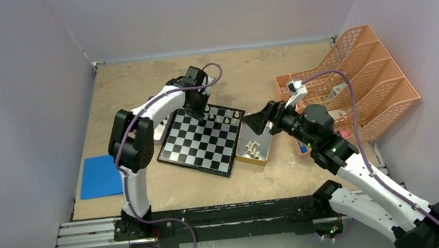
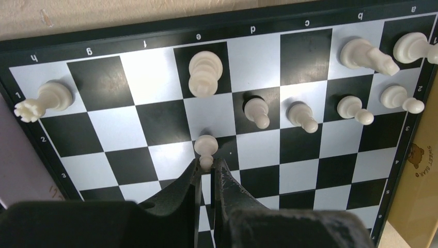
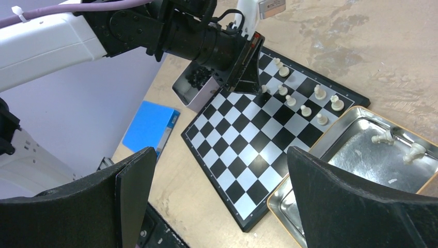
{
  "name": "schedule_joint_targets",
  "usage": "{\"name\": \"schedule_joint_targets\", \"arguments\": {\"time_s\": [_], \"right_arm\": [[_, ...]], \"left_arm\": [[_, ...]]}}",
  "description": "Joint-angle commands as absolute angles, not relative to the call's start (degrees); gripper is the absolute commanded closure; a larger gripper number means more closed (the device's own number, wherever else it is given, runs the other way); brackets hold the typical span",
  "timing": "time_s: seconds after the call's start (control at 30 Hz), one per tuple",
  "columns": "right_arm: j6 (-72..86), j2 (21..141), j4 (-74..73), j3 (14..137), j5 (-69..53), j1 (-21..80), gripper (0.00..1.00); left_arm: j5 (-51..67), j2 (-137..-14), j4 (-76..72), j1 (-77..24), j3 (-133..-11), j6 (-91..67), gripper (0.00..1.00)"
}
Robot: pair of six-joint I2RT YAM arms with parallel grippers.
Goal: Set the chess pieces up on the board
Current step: Place the chess piece on the chessboard.
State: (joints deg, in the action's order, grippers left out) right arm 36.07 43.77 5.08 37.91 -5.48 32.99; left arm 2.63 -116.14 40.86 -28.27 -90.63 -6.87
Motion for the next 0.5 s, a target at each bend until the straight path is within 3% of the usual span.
{"name": "schedule_joint_targets", "arguments": {"time_s": [0.0, 0.47], "right_arm": [[34.9, 43.6, 9.0, 39.1, -5.4, 32.9, 0.01], [34.1, 44.4, 7.4, 39.9, -5.4, 32.9, 0.01]], "left_arm": [[2.9, -117.0, 39.3, -28.5, -94.0, -7.3, 0.94], [4.0, -119.7, 38.4, -28.5, -94.6, -7.5, 0.91]]}}
